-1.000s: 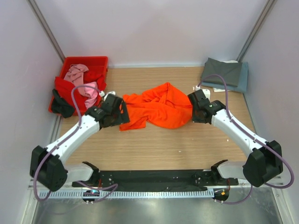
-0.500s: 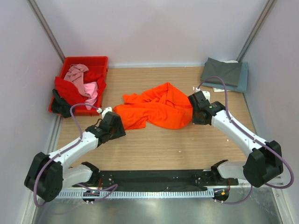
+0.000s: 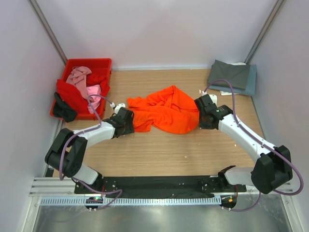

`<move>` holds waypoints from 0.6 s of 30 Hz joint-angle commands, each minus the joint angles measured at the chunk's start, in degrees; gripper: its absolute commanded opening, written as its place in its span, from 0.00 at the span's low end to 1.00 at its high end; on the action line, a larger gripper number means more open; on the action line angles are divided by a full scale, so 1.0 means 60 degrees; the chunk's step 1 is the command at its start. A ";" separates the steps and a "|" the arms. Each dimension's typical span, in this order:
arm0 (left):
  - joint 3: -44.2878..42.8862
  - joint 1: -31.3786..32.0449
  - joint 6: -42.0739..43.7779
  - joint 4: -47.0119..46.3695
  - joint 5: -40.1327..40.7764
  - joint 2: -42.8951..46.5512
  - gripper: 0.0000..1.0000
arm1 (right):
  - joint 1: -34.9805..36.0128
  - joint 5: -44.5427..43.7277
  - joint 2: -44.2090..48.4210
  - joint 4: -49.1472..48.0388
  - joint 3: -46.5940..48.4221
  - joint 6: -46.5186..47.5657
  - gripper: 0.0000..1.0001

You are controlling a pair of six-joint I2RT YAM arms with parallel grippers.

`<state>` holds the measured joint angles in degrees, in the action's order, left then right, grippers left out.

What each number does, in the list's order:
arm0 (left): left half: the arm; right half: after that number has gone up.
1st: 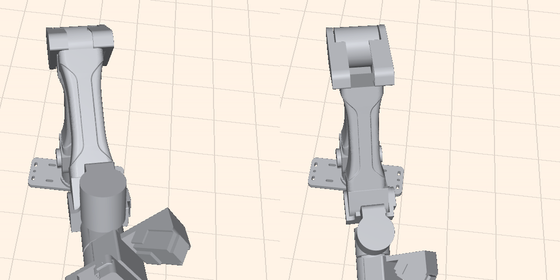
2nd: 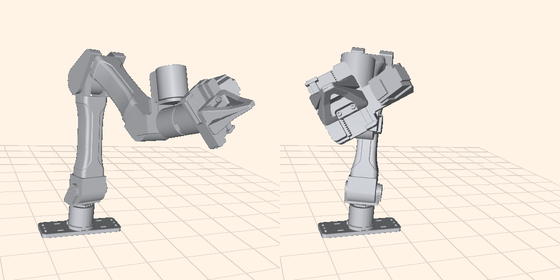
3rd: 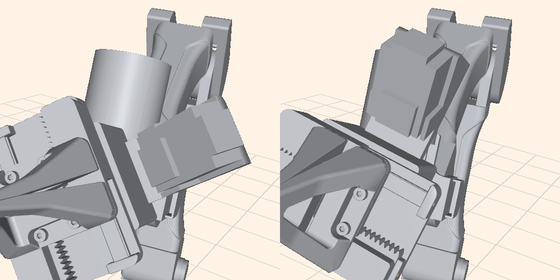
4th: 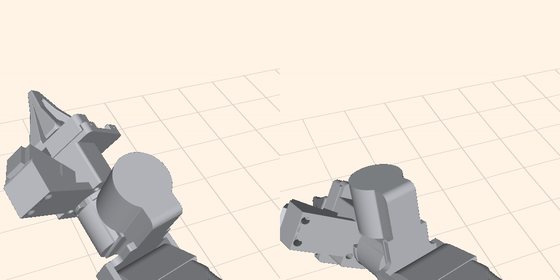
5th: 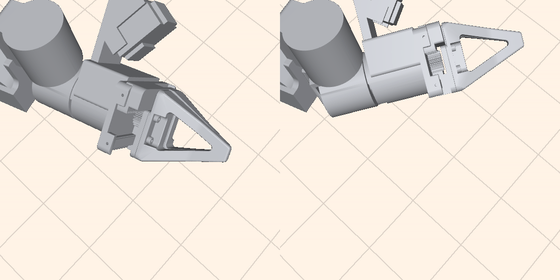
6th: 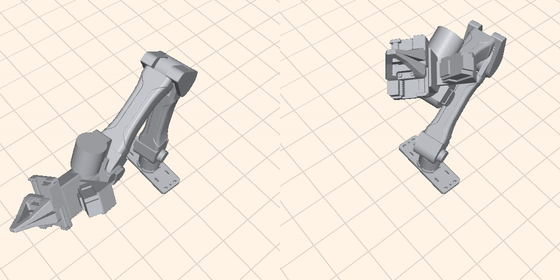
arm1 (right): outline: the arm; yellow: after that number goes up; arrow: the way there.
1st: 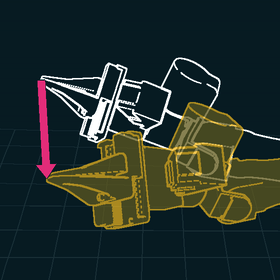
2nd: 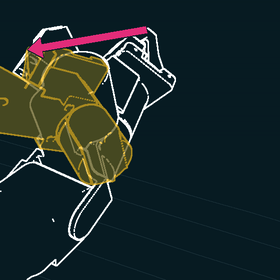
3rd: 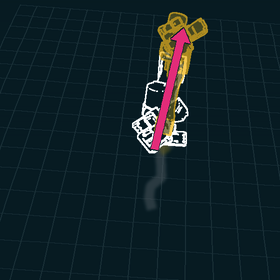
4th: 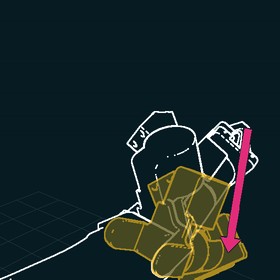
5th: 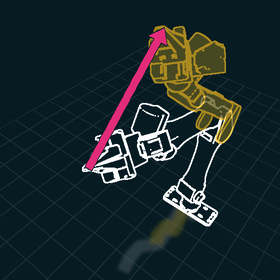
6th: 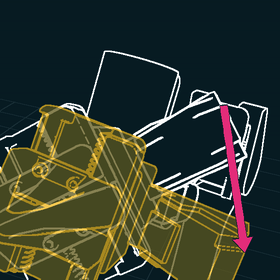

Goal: Fold and stack the t-shirts
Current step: Flatten the tshirt out

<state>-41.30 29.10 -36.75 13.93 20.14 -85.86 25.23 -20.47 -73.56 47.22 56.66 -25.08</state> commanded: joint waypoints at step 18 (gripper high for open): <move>-0.1434 -0.0046 -0.0334 0.2334 -0.2153 0.3321 0.00 | -0.0192 0.0350 0.0540 0.0492 0.1350 0.0166 0.01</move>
<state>-44.49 29.08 -35.20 19.97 11.20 -74.13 24.51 -18.61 -75.09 48.71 59.68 -24.10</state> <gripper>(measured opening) 0.009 0.040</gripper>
